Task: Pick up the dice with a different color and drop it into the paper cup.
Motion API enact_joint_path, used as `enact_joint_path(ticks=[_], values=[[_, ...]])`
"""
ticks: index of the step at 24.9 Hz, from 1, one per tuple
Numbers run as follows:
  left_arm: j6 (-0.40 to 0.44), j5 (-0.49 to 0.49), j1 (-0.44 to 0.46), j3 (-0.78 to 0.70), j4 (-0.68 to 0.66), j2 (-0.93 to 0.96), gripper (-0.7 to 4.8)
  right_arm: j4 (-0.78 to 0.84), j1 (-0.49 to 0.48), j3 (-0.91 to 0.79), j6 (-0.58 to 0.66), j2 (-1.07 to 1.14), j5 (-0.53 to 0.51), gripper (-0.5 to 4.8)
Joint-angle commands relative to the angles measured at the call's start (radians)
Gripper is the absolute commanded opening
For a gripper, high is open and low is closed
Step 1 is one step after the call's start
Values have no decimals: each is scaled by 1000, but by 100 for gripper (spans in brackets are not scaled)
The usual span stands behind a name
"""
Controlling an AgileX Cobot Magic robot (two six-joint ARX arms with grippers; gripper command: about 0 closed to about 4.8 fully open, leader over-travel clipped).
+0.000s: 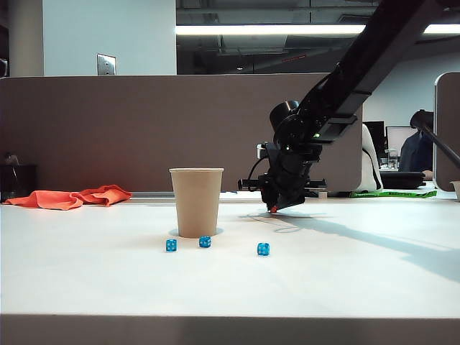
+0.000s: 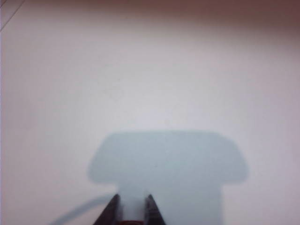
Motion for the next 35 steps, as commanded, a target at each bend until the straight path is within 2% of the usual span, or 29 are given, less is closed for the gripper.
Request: enact_joint_path(ticks=[1,18,25,35], values=[[4,4,0,1,16,1,-6,16,2,4,0,-3,2,52],[4,3,0,1,16,1,-6,-10,2,41,1,-96,-35,48],[5,3,0,1,16,1,-6,-192,17,41,2,-166,-184,48],[5,3,0,1,14,1,-6,-402,79,42,2,-290,-336,48]])
